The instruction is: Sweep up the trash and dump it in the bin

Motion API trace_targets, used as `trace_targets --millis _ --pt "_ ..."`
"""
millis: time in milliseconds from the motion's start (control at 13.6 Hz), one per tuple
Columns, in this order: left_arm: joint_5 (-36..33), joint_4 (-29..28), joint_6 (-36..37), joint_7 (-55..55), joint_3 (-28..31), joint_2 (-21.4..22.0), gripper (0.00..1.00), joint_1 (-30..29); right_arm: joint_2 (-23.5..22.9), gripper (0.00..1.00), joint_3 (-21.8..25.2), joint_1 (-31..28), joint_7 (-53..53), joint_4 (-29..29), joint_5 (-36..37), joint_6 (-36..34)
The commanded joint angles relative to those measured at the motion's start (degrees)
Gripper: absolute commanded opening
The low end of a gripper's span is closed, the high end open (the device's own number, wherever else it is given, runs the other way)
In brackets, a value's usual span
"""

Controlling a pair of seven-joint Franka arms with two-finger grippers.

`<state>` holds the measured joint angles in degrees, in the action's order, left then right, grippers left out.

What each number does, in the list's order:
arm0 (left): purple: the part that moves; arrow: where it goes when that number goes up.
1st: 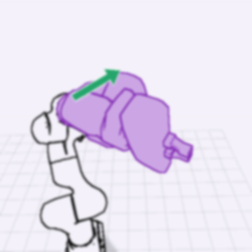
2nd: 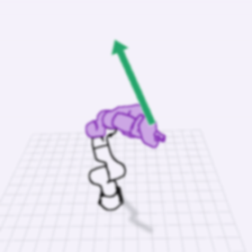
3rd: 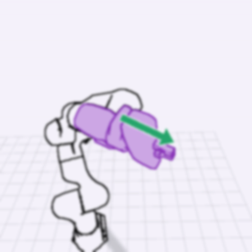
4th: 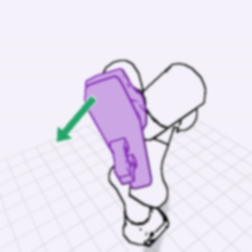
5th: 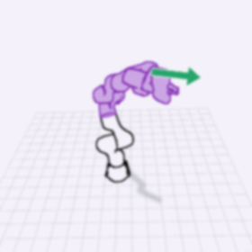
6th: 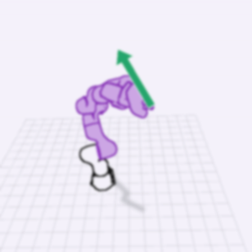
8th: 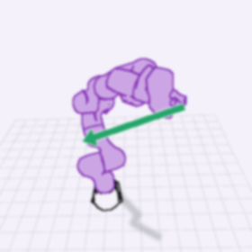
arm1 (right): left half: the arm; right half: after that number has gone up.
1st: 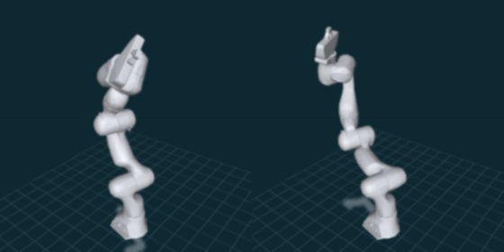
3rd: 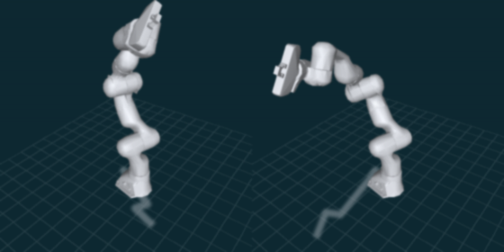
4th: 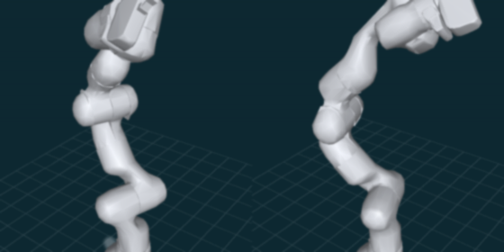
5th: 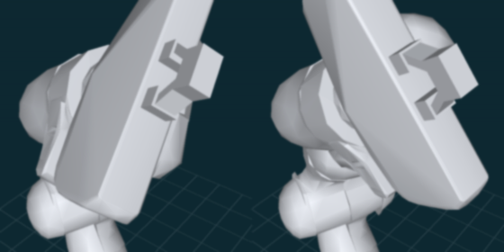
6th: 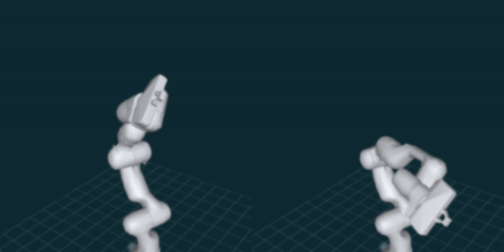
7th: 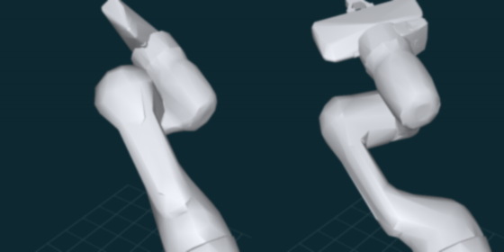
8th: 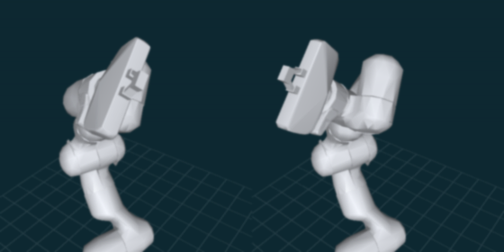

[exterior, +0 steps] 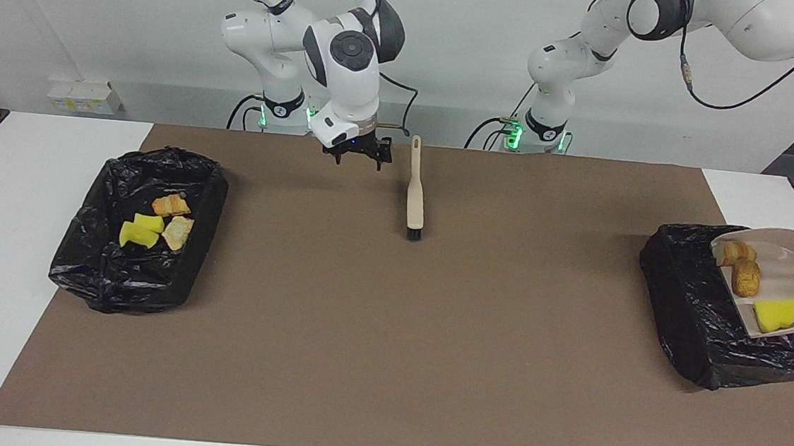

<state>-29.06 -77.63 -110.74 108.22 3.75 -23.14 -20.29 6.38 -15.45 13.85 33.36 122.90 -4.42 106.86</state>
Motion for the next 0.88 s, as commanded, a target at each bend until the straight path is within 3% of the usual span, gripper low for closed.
trace_targets --millis 0,295,442,663,811 --pt "-4.1 -2.6 2.3 -4.3 0.3 2.8 0.0 1.3 1.1 1.0 -0.3 -4.8 -0.9 -4.3 3.3 -4.8" --pt "-8.1 -4.2 2.0 -7.7 0.4 4.2 0.0 1.9 1.1 1.0 0.4 -16.0 -9.8 -14.8 3.4 -10.3" --pt "-12.6 -5.2 2.0 -10.6 0.3 5.2 0.0 2.4 0.6 1.0 6.5 -15.8 -13.5 -17.9 4.4 -10.2" --pt "-17.1 -4.9 2.0 -13.3 0.3 6.4 0.0 3.1 0.1 1.0 16.5 -10.9 -18.0 -21.5 7.6 -10.1" --pt "-18.2 -4.7 2.2 -13.2 0.3 7.7 0.0 3.5 0.1 1.0 18.9 -11.1 -24.7 -24.3 9.3 -10.9"
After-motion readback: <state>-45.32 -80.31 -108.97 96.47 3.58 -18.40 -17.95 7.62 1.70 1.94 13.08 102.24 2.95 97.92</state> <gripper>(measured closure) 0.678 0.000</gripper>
